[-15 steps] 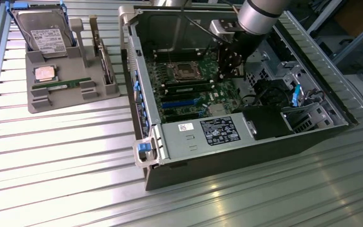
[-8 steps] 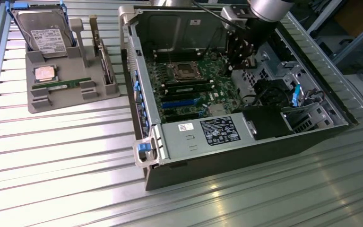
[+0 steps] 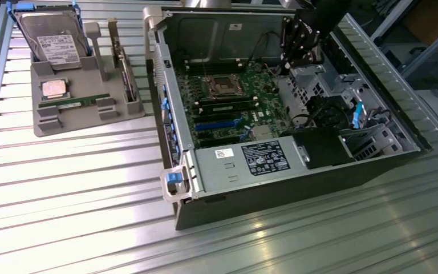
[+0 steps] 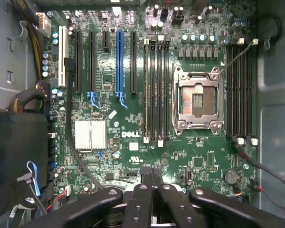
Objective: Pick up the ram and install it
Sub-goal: 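Press down the ram until it locks into place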
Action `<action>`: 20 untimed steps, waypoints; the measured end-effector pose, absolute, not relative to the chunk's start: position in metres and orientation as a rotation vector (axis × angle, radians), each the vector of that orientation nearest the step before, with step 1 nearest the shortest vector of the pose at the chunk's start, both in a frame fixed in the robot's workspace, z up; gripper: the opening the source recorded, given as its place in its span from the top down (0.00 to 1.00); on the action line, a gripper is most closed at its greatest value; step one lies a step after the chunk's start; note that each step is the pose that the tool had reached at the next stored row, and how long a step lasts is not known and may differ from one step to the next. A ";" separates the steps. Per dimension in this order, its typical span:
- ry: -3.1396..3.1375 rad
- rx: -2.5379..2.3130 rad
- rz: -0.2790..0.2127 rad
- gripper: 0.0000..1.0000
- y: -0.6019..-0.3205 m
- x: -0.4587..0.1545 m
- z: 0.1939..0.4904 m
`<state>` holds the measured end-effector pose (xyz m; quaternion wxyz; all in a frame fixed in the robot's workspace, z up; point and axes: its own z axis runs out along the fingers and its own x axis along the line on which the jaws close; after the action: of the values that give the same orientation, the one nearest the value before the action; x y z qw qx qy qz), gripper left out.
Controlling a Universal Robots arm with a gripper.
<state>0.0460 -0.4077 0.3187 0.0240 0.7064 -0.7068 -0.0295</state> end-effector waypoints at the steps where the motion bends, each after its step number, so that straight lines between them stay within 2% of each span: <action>1: -2.187 2.186 -0.091 0.89 -0.408 0.046 0.319; 20: -2.323 2.046 -0.095 0.89 -0.408 0.046 0.319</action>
<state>0.0460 -0.4077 0.3187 0.0223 0.6605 -0.7498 -0.0307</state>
